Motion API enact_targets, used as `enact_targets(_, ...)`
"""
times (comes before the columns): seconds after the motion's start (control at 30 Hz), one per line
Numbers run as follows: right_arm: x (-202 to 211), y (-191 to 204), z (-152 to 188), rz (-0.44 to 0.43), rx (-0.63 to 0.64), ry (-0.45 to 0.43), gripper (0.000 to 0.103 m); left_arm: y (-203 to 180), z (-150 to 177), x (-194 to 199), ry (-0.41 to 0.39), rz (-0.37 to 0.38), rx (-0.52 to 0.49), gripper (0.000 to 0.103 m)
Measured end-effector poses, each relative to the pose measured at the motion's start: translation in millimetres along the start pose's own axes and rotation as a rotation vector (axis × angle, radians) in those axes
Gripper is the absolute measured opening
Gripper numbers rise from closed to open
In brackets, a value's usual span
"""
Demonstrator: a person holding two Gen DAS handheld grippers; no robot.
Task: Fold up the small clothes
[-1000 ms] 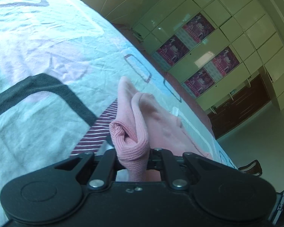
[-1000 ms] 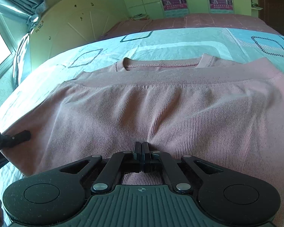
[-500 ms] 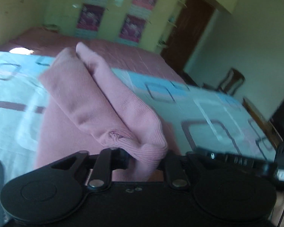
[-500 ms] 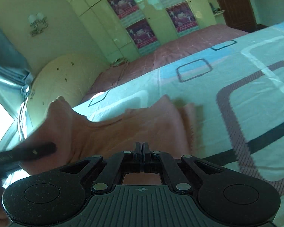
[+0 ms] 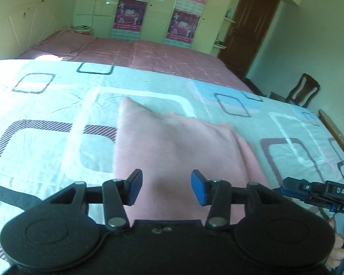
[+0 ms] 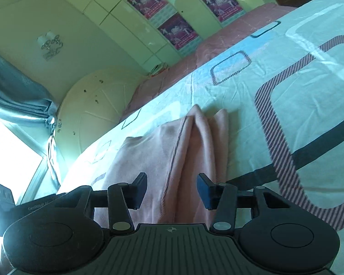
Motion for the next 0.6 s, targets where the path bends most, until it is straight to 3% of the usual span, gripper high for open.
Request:
enact_targets(0.13, -29.9, 3.1, 2.3, 0.008, 0.012, 0.066, 0.048, 19.9, -0.6, -12.0, 0.015, -0.045, -0.001, 0.044)
enact_targets(0.23, -46.6, 3.8, 3.2, 0.012, 0.014, 0.112, 0.048, 32.7, 6.2, -19.7, 0.036, -0.023, 0.045, 0.046)
enact_targets(0.3, -55.3, 4.1, 4.4, 0.019, 0.015, 0.138, 0.048, 38.1, 14.4, -26.1, 0.068, -0.014, 0.05, 0.039)
enact_targets(0.6, -78.9, 11.3, 8.7, 0.069, 0.036, 0.177, 0.049, 48.9, 25.9, -33.7, 0.06, 0.033, 0.083, 0.039)
Point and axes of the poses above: each gripper's, at about its wrist camera, not at the fingertips, and x roughly against the way its jaws point, y to its left, z to its underside, the point moved 2 cm from there along -x, roughly the way its jaws point, and after that the axes turned 1 degree about -x, right-handed, at the moved point
